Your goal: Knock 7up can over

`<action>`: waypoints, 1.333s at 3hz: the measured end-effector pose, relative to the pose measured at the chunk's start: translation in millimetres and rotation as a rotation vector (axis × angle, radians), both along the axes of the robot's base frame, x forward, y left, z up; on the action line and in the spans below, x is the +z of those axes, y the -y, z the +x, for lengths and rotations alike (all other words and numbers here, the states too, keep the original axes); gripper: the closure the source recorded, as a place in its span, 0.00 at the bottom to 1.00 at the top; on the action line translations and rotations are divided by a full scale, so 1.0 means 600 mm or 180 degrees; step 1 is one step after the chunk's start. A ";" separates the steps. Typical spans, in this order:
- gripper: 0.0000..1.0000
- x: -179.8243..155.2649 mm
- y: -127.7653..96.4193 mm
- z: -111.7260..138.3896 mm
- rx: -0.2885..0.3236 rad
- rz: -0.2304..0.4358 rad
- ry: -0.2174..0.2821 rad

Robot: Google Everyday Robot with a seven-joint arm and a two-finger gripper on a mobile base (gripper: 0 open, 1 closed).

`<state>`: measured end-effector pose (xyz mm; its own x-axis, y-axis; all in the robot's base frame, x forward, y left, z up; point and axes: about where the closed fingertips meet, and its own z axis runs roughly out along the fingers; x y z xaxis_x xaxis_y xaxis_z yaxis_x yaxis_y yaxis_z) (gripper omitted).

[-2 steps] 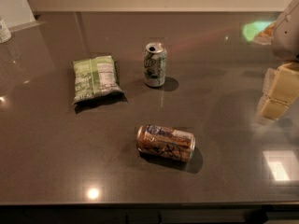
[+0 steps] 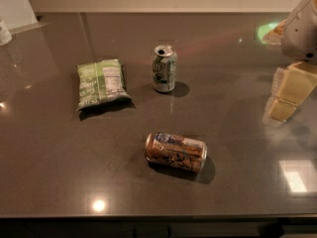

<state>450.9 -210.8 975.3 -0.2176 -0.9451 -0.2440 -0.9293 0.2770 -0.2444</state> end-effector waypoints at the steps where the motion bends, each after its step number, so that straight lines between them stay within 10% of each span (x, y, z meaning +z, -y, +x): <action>1: 0.00 -0.012 -0.015 0.035 0.0021 0.0217 0.0034; 4: 0.00 -0.062 -0.100 0.193 0.0203 0.1037 0.0236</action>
Offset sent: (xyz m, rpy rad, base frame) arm 0.0799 0.0293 -0.0299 0.2729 -0.0419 0.0202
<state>566.5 -150.7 938.3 -0.1310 -0.8259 -0.5484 -0.9303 0.2936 -0.2200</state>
